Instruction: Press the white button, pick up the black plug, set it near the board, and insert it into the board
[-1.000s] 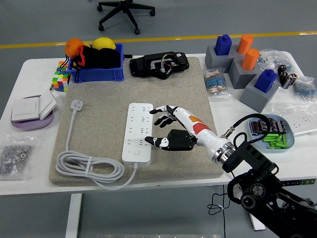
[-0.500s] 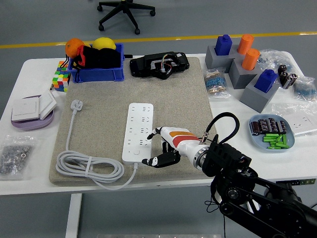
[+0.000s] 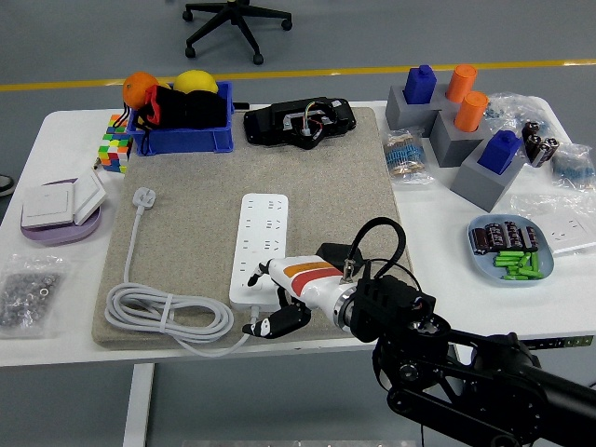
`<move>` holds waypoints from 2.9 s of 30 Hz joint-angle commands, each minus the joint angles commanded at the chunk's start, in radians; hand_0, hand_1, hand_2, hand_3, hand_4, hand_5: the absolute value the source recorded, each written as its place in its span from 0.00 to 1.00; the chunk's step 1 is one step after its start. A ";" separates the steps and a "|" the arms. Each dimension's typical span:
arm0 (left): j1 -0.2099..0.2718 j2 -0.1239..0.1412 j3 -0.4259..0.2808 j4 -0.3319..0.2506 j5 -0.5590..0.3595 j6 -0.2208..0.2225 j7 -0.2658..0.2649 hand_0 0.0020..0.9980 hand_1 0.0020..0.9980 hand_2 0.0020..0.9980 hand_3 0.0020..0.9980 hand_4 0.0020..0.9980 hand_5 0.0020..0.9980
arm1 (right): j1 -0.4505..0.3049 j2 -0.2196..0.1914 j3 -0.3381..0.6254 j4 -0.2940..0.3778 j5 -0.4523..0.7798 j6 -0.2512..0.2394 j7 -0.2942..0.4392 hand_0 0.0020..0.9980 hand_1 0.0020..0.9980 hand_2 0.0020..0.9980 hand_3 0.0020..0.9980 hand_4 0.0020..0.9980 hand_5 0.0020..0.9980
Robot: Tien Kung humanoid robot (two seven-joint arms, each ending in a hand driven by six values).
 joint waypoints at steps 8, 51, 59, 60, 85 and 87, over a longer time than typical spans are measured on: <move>0.005 0.002 0.001 0.000 0.008 -0.002 0.001 0.63 0.63 0.64 0.69 0.56 0.40 | 0.027 0.020 -0.040 -0.047 -0.007 -0.020 0.000 0.27 0.14 0.19 0.77 0.90 0.53; 0.005 -0.002 -0.007 0.000 0.012 -0.001 0.000 0.63 0.63 0.64 0.69 0.56 0.40 | 0.039 0.039 -0.003 -0.120 0.007 -0.032 0.000 0.22 0.11 0.18 0.75 0.89 0.56; 0.007 -0.003 -0.008 0.000 0.015 -0.001 0.000 0.63 0.63 0.64 0.69 0.56 0.40 | 0.027 0.035 0.099 -0.022 -0.052 -0.033 0.000 0.24 0.13 0.19 0.75 0.89 0.56; 0.007 -0.003 -0.008 0.000 0.015 0.000 0.000 0.63 0.63 0.64 0.69 0.56 0.40 | 0.023 0.034 0.112 -0.010 -0.058 -0.039 0.000 0.24 0.13 0.19 0.75 0.89 0.56; 0.008 -0.011 -0.004 0.000 0.006 0.000 -0.003 0.63 0.63 0.64 0.69 0.56 0.39 | -0.167 -0.082 0.289 -0.213 0.026 -0.232 0.495 0.96 0.94 0.96 1.00 1.00 0.31; 0.008 -0.012 -0.002 0.000 0.004 0.000 -0.003 0.63 0.63 0.64 0.69 0.56 0.39 | -0.178 -0.083 0.294 -0.236 0.036 -0.245 0.521 0.96 0.94 0.96 1.00 1.00 0.31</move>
